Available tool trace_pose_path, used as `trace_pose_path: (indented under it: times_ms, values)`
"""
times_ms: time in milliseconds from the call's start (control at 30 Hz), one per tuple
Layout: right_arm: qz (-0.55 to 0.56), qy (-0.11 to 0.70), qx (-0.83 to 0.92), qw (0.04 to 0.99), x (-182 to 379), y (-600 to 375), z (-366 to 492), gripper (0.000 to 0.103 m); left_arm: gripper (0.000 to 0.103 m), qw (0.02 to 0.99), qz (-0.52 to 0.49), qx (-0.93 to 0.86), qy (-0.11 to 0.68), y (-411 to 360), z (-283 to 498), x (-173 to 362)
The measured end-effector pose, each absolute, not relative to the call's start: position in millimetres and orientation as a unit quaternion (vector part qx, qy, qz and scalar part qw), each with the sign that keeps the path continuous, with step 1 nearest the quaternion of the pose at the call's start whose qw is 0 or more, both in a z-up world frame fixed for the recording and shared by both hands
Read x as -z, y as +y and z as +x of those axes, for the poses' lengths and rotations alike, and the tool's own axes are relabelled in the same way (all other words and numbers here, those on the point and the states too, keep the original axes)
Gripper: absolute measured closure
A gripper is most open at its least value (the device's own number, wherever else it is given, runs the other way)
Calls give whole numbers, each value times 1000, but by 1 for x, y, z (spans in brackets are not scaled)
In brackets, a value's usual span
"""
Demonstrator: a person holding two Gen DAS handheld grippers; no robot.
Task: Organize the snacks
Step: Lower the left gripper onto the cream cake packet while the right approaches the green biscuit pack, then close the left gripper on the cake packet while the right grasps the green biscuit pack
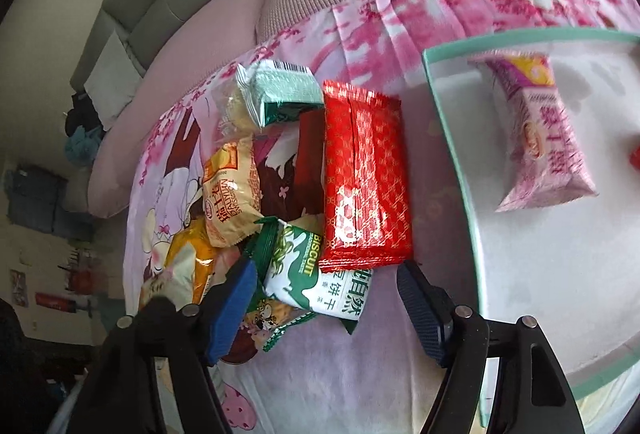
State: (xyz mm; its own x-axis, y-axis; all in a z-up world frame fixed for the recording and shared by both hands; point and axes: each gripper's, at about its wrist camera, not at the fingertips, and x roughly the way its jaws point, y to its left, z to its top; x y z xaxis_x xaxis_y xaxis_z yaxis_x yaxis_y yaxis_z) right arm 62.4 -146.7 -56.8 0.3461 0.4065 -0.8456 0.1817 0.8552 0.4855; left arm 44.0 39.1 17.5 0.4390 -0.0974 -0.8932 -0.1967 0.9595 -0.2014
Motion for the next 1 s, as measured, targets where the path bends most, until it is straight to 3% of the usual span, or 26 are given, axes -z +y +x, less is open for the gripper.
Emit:
trace_pose_path:
  times_ms: [300,933,1000]
  values:
    - [285,575,-71,764,71,-145,67,39,50,827,-135,-44,543,32,70,-5]
    - [276,575,-62,768,62,-142,52,40,50,833,-129,-45,536,35,62,-7]
    - [271,568,-59,775,57,-143,49,50,50,836,-127,-44,533,33,61,-10]
